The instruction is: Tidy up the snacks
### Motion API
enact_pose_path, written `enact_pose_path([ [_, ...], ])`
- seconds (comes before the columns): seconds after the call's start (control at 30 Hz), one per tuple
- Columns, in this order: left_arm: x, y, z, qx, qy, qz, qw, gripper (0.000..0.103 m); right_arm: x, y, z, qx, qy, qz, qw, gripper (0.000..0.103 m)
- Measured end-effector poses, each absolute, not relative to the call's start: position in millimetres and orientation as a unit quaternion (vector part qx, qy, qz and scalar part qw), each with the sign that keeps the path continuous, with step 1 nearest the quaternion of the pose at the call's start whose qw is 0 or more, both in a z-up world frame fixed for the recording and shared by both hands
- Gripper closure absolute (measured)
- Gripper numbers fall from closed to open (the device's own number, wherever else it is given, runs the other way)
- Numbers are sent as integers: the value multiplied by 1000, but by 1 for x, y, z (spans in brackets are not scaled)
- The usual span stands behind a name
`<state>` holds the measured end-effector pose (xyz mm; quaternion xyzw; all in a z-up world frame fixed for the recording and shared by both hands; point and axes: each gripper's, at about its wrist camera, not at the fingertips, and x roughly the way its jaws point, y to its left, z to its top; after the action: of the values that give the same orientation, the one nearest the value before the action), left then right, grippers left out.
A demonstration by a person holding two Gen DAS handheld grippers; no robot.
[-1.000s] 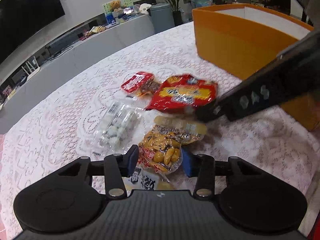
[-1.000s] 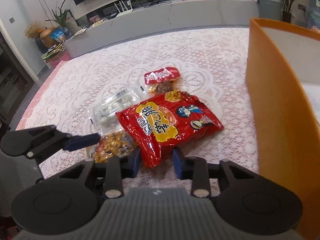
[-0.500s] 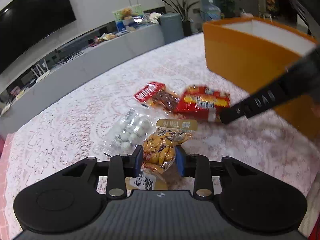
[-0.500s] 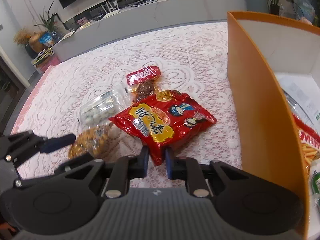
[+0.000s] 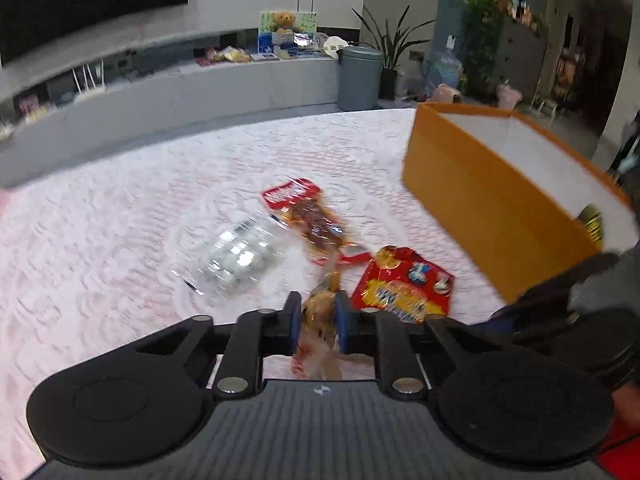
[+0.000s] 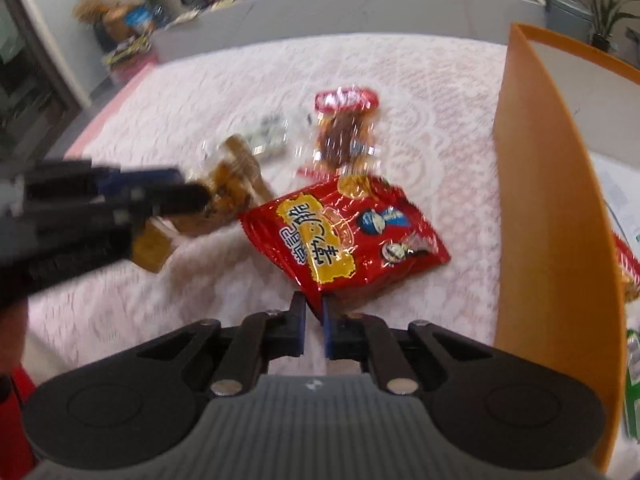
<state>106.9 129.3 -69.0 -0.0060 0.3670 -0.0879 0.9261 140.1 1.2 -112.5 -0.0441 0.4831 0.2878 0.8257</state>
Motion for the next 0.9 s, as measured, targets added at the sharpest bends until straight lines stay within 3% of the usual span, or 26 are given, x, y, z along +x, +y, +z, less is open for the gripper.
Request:
enact_pose_path([
  [0.1,101,126,-71,-12,368,-85,926,89,135,-3,-116,-55,489,288,821,95],
  [0.17,99,124,-71,-7,366,-83,927,89,134,-4,-119,-58,495,285,819,84],
  [0.2,99,123,-71,-5,367,-83,927,89,133,-6,-118,-55,493,282,821,83],
  [0.27,99,123,-71,3,364,-83,928,89,133,-5,-116,-61,484,273,829,58],
  [0.4,99,127,-71,10,359,-70,931,88,137,-11,-112,-38,464,264,845,54],
  [0.53,103,137,-71,-7,358,-58,932,86,144,-4,-111,-25,442,265,857,57],
  [0.67,108,139,-73,9,356,-53,933,85,153,20,-112,-52,409,278,867,82],
  [0.9,115,148,-75,12,354,-82,932,83,179,36,-118,-19,404,325,855,87],
])
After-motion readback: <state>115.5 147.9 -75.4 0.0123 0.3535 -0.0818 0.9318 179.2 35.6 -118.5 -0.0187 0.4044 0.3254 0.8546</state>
